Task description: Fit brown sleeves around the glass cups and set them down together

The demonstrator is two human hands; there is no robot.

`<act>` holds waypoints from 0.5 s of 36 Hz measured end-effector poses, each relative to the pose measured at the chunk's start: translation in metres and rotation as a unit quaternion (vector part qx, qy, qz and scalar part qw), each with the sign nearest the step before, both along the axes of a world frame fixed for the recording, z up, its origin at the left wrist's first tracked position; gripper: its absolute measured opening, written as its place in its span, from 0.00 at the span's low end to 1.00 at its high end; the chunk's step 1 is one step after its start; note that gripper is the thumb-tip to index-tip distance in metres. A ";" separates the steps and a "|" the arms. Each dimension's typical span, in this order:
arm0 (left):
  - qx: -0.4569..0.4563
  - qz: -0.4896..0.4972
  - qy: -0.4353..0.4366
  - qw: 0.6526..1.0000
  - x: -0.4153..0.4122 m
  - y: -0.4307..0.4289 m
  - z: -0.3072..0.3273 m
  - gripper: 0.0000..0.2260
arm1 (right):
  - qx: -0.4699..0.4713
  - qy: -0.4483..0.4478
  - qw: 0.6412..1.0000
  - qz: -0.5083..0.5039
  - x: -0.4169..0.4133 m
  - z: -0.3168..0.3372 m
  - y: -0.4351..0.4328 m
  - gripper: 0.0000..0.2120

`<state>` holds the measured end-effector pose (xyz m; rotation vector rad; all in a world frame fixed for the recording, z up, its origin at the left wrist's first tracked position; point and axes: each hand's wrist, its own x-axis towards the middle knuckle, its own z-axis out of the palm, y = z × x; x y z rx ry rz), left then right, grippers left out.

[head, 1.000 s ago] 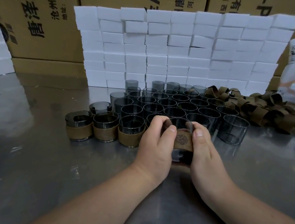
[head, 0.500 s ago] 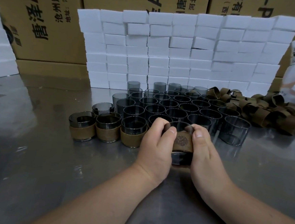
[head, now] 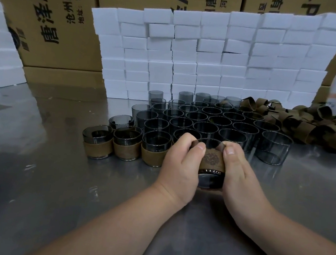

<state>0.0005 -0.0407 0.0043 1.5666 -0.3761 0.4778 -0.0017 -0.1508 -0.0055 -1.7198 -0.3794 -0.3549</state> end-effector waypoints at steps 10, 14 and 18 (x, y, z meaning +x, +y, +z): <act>0.009 -0.009 -0.006 1.000 -0.002 -0.001 0.000 0.10 | 0.006 0.011 1.000 -0.002 -0.002 0.001 -0.001 0.14; 0.009 -0.012 -0.009 1.000 -0.002 -0.002 0.000 0.10 | 0.014 0.019 1.000 0.008 -0.005 0.003 -0.003 0.15; 0.013 -0.009 -0.014 1.000 -0.002 -0.004 0.000 0.11 | 0.002 0.013 1.000 -0.001 -0.006 0.004 -0.005 0.15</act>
